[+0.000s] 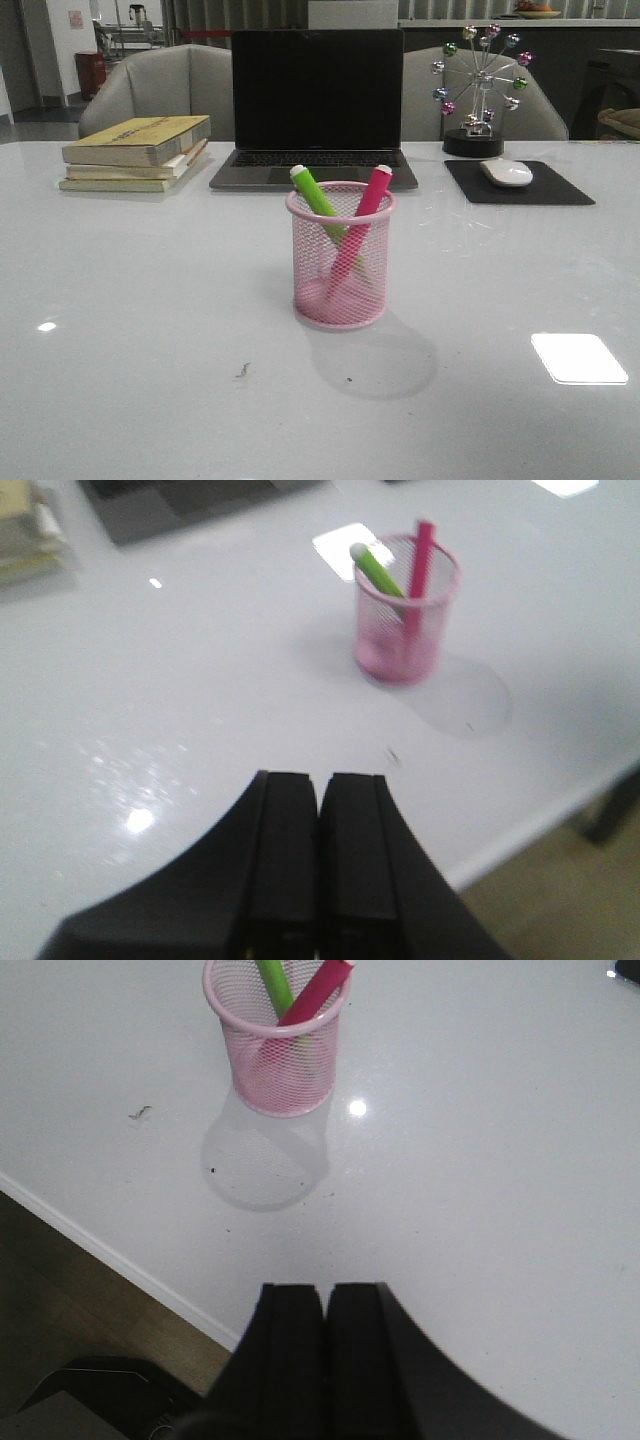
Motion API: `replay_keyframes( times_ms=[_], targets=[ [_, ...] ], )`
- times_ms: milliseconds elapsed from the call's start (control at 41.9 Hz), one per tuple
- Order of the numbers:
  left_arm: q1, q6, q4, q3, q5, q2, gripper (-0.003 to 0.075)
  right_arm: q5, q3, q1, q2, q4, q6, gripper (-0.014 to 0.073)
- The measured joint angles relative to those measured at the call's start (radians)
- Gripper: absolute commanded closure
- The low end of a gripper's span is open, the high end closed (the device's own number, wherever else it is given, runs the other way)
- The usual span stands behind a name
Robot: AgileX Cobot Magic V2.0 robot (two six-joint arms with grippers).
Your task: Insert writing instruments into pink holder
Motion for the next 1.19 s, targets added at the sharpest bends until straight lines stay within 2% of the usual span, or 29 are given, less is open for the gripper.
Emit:
replay_keyframes(
  times_ms=[119, 238, 501, 739, 1192],
  targets=[
    [0.16, 0.0, 0.002, 0.13, -0.202, -0.104, 0.0629, 0.0, 0.0, 0.0, 0.0, 0.0, 0.0, 0.0525],
    [0.292, 0.0, 0.004, 0.268, -0.336, -0.23, 0.0629, 0.0, 0.0, 0.0, 0.0, 0.0, 0.0, 0.0525],
    [0.478, 0.0, 0.004, 0.498, -0.432, -0.464, 0.0629, 0.0, 0.0, 0.0, 0.0, 0.0, 0.0, 0.0525],
    [0.507, 0.0, 0.004, 0.568, -0.531, -0.485, 0.0629, 0.0, 0.0, 0.0, 0.0, 0.0, 0.0, 0.0525],
    [0.482, 0.0, 0.025, 0.568, -0.577, -0.485, 0.0629, 0.0, 0.0, 0.0, 0.0, 0.0, -0.002, 0.0525]
  ],
)
